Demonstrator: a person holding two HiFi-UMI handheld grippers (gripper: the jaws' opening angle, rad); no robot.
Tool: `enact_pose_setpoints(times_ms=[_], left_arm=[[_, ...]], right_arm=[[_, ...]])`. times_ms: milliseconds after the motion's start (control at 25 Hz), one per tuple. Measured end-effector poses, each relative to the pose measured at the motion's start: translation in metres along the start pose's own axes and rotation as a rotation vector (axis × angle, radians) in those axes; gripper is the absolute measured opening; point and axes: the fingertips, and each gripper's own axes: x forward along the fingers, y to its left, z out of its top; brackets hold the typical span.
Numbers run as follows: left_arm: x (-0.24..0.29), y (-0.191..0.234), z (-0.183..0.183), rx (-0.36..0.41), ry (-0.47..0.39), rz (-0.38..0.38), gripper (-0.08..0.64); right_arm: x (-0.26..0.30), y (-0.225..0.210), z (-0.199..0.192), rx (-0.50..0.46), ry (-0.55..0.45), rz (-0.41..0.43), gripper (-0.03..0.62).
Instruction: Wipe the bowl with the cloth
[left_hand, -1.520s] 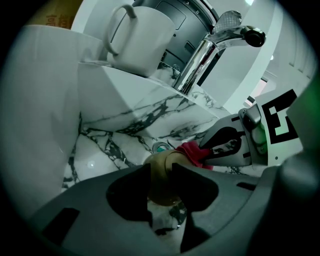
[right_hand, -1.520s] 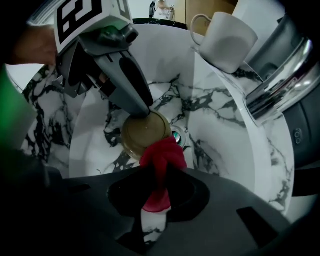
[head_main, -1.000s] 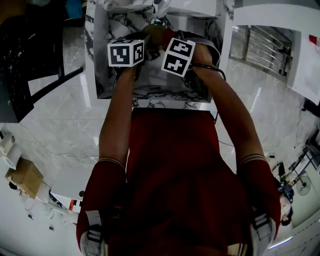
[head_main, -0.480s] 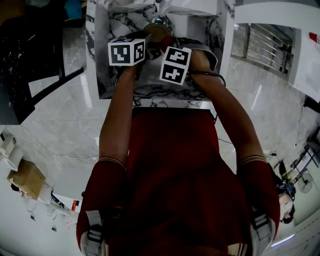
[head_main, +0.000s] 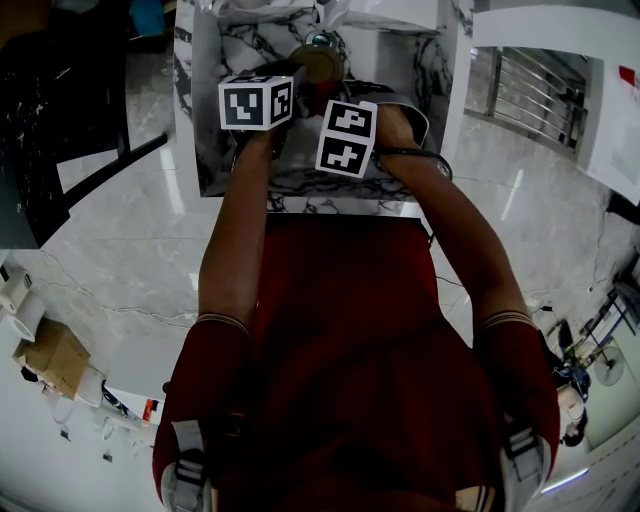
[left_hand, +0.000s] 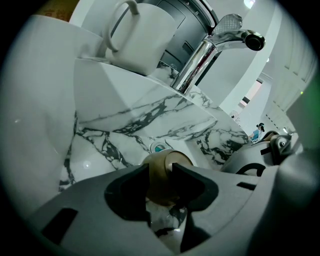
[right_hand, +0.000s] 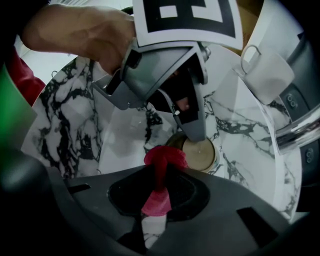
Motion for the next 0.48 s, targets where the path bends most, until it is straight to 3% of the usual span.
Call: enact_pose_setpoints(times_ms=[480], left_arm=[[-0.001,0.002,0.000,-0.010,-0.003,-0.009,0.132]], right_arm=[[-0.007,-0.003,0.027,-0.092,-0.090,-0.095,0.063]])
